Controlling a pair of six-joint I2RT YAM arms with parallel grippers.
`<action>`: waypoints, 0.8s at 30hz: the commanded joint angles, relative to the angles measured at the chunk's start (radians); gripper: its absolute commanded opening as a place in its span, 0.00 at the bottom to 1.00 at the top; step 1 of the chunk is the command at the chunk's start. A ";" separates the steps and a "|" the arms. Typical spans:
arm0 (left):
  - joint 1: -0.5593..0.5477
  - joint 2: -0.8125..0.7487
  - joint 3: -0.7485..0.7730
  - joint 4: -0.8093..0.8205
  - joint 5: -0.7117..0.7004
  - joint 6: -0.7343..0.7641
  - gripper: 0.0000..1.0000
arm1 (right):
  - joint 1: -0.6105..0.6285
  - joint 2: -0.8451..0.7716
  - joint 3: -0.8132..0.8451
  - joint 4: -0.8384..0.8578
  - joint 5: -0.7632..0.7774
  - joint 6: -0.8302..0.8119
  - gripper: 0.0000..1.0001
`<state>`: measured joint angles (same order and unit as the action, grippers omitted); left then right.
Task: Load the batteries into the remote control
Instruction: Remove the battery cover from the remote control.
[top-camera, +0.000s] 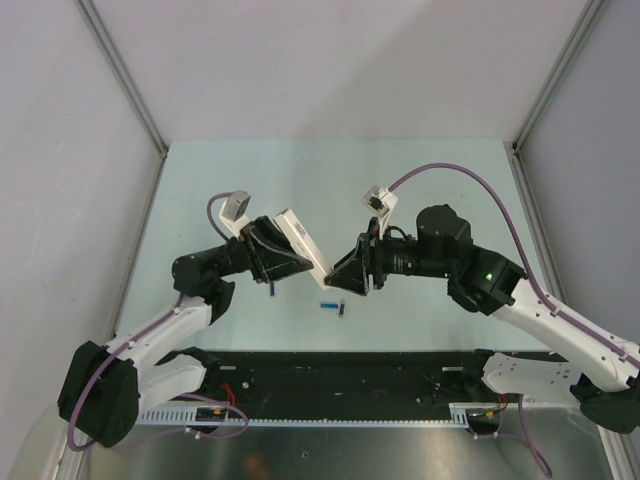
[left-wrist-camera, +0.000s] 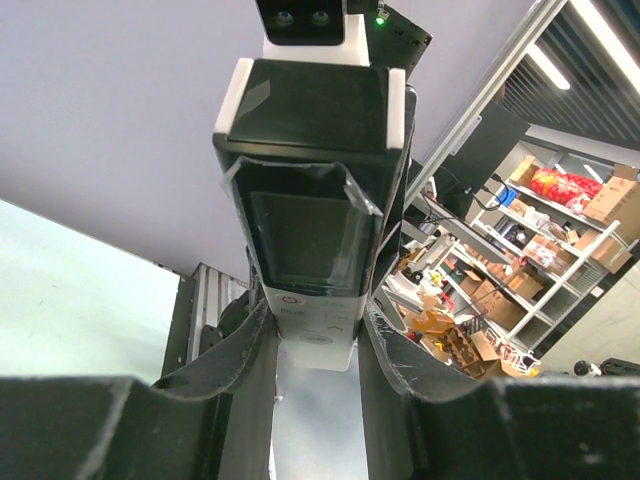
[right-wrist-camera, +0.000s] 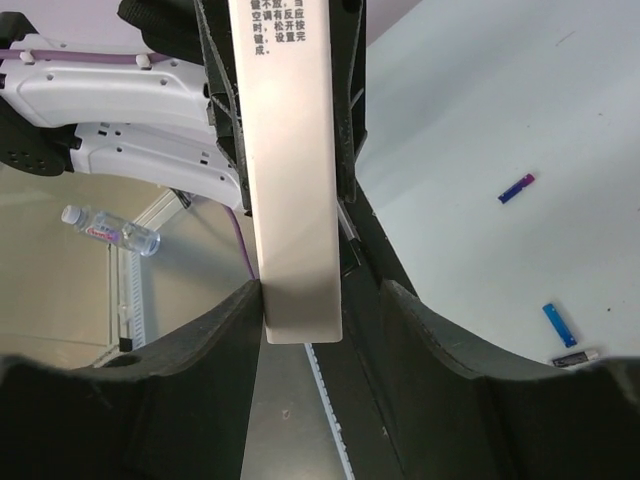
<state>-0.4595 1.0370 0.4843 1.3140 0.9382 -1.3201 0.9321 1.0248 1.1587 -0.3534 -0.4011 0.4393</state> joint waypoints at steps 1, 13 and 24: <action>0.010 0.003 0.010 0.361 -0.018 -0.014 0.00 | 0.002 -0.019 0.032 -0.010 0.002 -0.020 0.50; 0.016 0.003 0.014 0.363 -0.025 -0.013 0.00 | 0.002 -0.020 0.032 -0.024 0.002 -0.017 0.22; 0.033 -0.003 -0.001 0.361 -0.102 0.004 0.00 | 0.001 -0.035 0.032 -0.065 0.015 -0.022 0.08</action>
<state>-0.4538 1.0531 0.4839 1.3060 0.9234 -1.3197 0.9340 1.0180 1.1599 -0.3569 -0.3973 0.4320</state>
